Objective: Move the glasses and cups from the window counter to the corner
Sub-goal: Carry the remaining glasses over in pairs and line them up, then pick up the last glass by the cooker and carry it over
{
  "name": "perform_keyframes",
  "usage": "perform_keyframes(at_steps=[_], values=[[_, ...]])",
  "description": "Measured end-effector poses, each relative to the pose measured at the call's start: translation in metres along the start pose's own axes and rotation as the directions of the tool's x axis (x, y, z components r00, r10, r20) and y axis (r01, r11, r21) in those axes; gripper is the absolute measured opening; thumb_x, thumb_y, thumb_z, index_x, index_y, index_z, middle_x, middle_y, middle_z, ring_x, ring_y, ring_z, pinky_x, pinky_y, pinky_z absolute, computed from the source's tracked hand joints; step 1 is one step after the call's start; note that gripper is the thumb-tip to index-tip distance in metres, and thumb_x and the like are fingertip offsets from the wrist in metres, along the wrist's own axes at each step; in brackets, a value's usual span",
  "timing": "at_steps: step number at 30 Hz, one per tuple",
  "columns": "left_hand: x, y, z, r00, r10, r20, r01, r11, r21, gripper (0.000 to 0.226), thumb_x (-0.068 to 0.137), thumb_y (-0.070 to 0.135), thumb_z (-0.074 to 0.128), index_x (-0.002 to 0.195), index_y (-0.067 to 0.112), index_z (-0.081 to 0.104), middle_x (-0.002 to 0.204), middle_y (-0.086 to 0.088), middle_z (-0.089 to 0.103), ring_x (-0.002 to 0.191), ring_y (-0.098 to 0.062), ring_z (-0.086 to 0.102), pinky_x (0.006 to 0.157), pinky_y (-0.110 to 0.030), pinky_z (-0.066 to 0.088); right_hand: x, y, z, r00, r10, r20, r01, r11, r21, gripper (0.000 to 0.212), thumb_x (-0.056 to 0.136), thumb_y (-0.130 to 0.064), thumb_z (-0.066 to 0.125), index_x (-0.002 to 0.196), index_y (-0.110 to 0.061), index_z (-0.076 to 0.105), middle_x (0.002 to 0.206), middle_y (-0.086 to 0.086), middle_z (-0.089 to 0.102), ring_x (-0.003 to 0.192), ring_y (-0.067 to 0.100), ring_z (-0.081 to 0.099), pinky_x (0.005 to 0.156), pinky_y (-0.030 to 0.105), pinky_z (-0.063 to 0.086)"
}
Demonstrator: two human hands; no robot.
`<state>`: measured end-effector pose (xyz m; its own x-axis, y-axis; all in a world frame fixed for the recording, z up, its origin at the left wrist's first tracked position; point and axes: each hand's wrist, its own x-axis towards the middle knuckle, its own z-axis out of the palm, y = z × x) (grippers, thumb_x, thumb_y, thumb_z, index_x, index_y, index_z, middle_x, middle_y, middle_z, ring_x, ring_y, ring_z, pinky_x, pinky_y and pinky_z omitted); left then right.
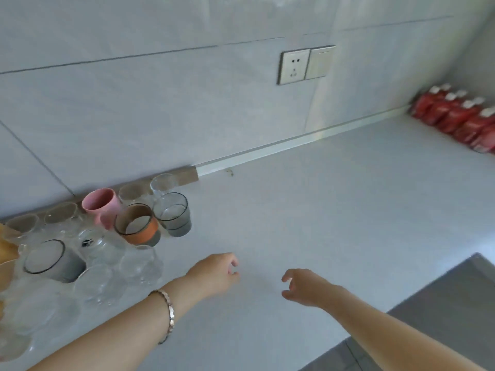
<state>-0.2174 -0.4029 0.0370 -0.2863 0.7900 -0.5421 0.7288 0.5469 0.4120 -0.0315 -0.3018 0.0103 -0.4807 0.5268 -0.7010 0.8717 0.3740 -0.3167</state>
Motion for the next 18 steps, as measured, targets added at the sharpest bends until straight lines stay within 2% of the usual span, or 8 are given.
perform_keyframes(at_steps=[7,9,10,11,13,15,17,18], values=[[0.038,0.238,0.078,0.951,0.272,0.148,-0.302,0.923,0.239,0.035,0.089,0.030,0.051,0.122,0.016,0.053,0.122,-0.005,0.060,0.112,-0.023,0.057,0.095,-0.030,0.044,-0.127,0.233,-0.053,0.970,0.240,-0.045,-0.238,0.970,0.039,0.042,0.097,-0.027,0.041,0.131,-0.003,0.048,0.145,0.012,0.043,0.129,0.026,0.044,0.103,0.032,0.037],[0.041,0.306,0.107,0.921,0.339,0.192,-0.381,0.885,0.266,0.034,0.089,0.029,0.052,0.121,0.016,0.054,0.120,-0.006,0.061,0.111,-0.023,0.057,0.094,-0.028,0.044,-0.162,0.303,-0.060,0.936,0.348,-0.044,-0.346,0.937,0.051,0.030,0.096,-0.025,0.041,0.102,-0.002,0.060,0.126,0.016,0.057,0.105,0.026,0.055,0.088,0.033,0.042],[0.041,0.340,0.123,0.903,0.368,0.219,-0.419,0.866,0.273,0.034,0.089,0.029,0.053,0.120,0.016,0.055,0.117,-0.005,0.061,0.109,-0.023,0.057,0.093,-0.027,0.044,-0.177,0.339,-0.060,0.914,0.402,-0.060,-0.399,0.915,0.056,0.028,0.095,-0.025,0.042,0.088,-0.004,0.060,0.103,0.014,0.062,0.088,0.025,0.056,0.080,0.033,0.042],[0.042,0.372,0.139,0.885,0.391,0.253,-0.453,0.849,0.271,0.033,0.089,0.029,0.053,0.119,0.016,0.056,0.113,-0.004,0.060,0.104,-0.022,0.057,0.090,-0.026,0.043,-0.194,0.372,-0.060,0.889,0.451,-0.079,-0.445,0.892,0.081,0.027,0.093,-0.024,0.044,0.076,-0.007,0.056,0.081,0.009,0.057,0.075,0.023,0.053,0.074,0.031,0.042],[0.041,0.434,0.169,0.845,0.418,0.334,-0.508,0.822,0.257,0.031,0.089,0.031,0.052,0.117,0.018,0.057,0.109,-0.001,0.057,0.095,-0.018,0.053,0.083,-0.024,0.041,-0.230,0.429,-0.059,0.827,0.553,-0.103,-0.537,0.830,0.146,0.031,0.091,-0.021,0.045,0.062,-0.013,0.043,0.066,0.002,0.041,0.069,0.023,0.046,0.062,0.026,0.040],[0.043,0.489,0.199,0.804,0.436,0.403,-0.562,0.780,0.276,0.031,0.089,0.032,0.050,0.116,0.019,0.057,0.113,0.002,0.057,0.097,-0.015,0.052,0.084,-0.024,0.041,-0.268,0.477,-0.058,0.764,0.638,-0.094,-0.608,0.761,0.226,0.022,0.093,-0.018,0.043,0.076,-0.008,0.055,0.082,0.007,0.055,0.088,0.029,0.055,0.065,0.025,0.047],[0.045,0.541,0.227,0.762,0.459,0.457,-0.618,0.726,0.301,0.031,0.090,0.032,0.050,0.116,0.018,0.057,0.118,0.002,0.059,0.098,-0.015,0.054,0.085,-0.024,0.043,-0.298,0.526,-0.051,0.700,0.708,-0.092,-0.645,0.682,0.344,0.031,0.092,-0.017,0.045,0.118,-0.003,0.056,0.123,0.014,0.058,0.115,0.030,0.056,0.091,0.032,0.049],[0.047,0.566,0.241,0.744,0.466,0.479,-0.640,0.702,0.311,0.031,0.090,0.031,0.050,0.116,0.017,0.057,0.119,0.001,0.060,0.097,-0.016,0.055,0.084,-0.024,0.042,-0.311,0.548,-0.049,0.670,0.738,-0.081,-0.660,0.642,0.390,0.038,0.092,-0.019,0.045,0.127,-0.004,0.052,0.132,0.013,0.054,0.121,0.028,0.054,0.097,0.034,0.046]])
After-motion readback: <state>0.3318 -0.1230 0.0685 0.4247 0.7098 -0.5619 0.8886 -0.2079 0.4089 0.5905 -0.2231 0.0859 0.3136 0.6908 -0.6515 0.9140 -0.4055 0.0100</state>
